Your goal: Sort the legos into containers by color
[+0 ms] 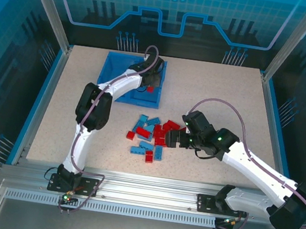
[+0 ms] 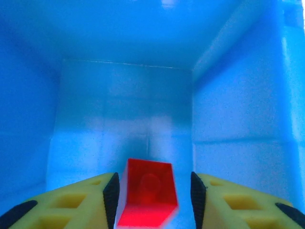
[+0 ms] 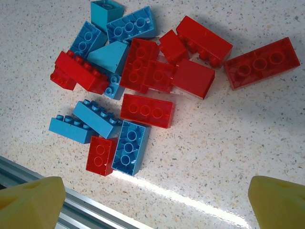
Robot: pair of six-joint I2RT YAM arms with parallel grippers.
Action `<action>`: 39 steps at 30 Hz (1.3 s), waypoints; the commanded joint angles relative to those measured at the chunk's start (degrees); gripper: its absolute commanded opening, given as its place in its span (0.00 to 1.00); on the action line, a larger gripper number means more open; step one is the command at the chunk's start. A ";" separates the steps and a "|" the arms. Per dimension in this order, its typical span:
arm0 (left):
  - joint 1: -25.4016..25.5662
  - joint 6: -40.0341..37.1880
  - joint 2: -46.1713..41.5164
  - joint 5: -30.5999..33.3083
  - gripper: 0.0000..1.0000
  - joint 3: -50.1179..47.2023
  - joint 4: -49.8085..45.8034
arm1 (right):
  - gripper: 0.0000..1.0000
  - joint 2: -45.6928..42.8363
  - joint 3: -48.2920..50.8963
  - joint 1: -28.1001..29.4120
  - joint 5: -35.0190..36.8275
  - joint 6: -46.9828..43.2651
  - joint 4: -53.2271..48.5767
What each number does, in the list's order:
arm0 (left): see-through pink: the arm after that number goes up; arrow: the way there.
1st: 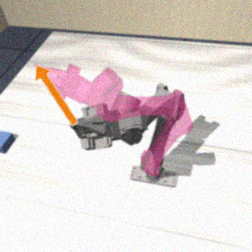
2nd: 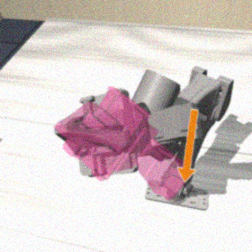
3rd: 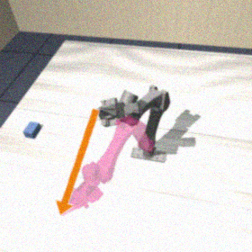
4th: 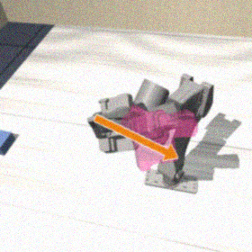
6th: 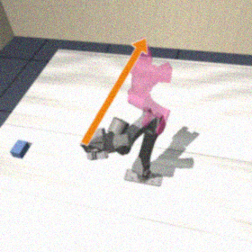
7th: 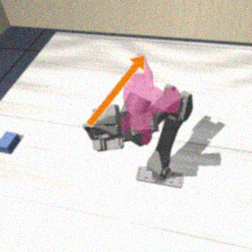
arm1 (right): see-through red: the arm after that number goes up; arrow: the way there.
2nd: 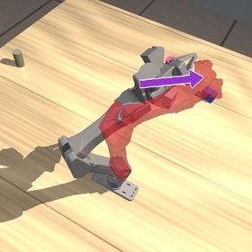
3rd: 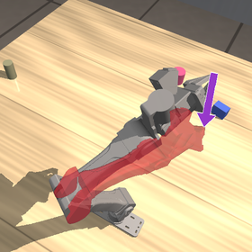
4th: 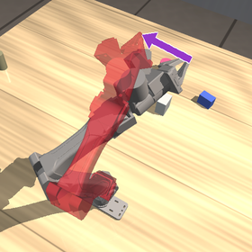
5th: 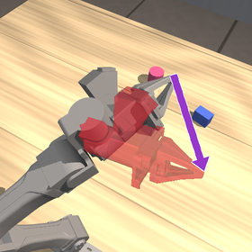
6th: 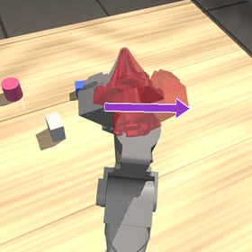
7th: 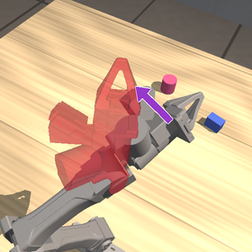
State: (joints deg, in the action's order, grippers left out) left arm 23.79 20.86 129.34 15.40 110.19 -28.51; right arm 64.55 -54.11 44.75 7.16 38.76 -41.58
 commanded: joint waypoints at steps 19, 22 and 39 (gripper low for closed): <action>15.65 -13.44 -74.33 -5.42 0.83 -43.35 -5.72 | 0.86 16.74 -1.25 9.92 4.04 6.02 6.68; 15.64 -17.17 -81.49 -6.04 0.97 -47.91 -9.89 | 0.79 21.99 -1.48 11.94 4.61 7.93 9.49; 15.57 -24.02 -91.74 -0.78 0.99 -59.83 -8.93 | 0.42 34.04 -1.67 12.95 6.28 13.75 13.02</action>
State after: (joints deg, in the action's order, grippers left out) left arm 39.51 -1.67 38.06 12.86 51.16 -37.06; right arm 97.19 -55.96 56.97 12.03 50.59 -28.82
